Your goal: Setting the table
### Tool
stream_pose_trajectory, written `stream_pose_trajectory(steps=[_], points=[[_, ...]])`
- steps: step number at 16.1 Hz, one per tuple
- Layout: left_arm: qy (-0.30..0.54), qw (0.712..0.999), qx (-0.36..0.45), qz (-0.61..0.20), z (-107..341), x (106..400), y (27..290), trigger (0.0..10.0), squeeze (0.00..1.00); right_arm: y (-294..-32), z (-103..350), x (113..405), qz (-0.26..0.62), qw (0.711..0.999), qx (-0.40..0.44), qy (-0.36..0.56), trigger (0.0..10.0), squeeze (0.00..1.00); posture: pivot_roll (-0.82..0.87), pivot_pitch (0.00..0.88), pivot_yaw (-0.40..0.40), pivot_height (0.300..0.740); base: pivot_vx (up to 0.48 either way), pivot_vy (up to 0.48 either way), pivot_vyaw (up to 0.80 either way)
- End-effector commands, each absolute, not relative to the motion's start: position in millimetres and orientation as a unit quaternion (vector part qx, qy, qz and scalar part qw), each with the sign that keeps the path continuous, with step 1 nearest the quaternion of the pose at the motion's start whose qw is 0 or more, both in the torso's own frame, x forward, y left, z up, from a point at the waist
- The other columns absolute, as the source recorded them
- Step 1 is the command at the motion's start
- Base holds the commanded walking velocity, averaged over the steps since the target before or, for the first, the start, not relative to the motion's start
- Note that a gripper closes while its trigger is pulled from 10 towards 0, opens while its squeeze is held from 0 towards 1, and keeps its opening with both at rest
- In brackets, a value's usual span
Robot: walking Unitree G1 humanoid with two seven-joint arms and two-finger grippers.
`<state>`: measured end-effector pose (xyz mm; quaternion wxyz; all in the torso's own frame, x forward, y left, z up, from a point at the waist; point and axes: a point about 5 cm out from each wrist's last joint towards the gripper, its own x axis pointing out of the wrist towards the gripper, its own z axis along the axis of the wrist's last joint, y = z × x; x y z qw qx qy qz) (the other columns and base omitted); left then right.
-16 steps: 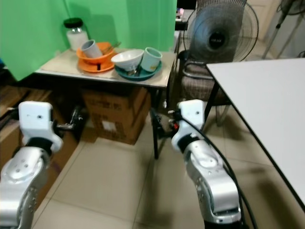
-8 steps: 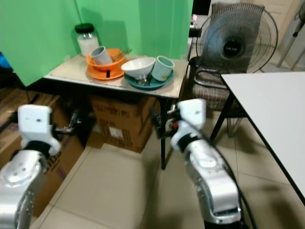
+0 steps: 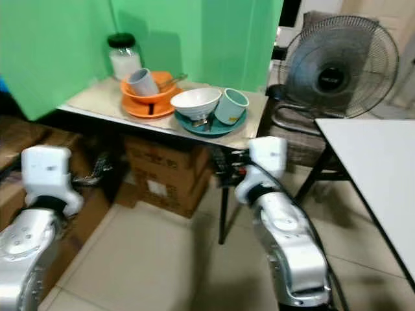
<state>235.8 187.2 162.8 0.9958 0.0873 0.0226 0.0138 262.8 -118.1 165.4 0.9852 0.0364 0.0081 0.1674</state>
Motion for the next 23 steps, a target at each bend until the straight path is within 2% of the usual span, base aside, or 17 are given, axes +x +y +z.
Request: stream_pose_trajectory(steps=[1, 10, 12, 16, 23], points=[[0.01, 0.996, 0.091, -0.013, 167, 236, 176, 10.0, 0.0, -126, 167, 264, 0.154, 0.988, 0.032, 0.001, 10.0, 0.0, -0.04, 0.0, 0.029, 0.74, 0.341, 0.0, 0.0], [0.016, 0.99, 0.108, -0.084, 163, 232, 168, 10.0, 0.0, -125, 163, 259, 0.159, 0.986, 0.05, 0.005, 10.0, 0.0, -0.05, 0.0, 0.051, 0.74, 0.344, 0.0, 0.0], [0.016, 0.99, 0.107, -0.088, 163, 232, 168, 10.0, 0.0, -125, 163, 258, 0.164, 0.985, 0.053, 0.007, 10.0, 0.0, -0.05, 0.0, 0.052, 0.74, 0.345, 0.0, 0.0], [0.015, 0.99, 0.106, -0.093, 163, 232, 167, 10.0, 0.0, -124, 164, 259, 0.167, 0.984, 0.059, 0.009, 10.0, 0.0, -0.05, 0.0, 0.048, 0.74, 0.346, 0.0, -0.79], [0.007, 0.989, 0.11, -0.098, 164, 233, 163, 10.0, 0.0, -129, 174, 271, 0.189, 0.982, 0.025, -0.01, 10.0, 0.0, -0.04, 0.0, 0.008, 0.74, 0.346, 0.0, 0.0]])
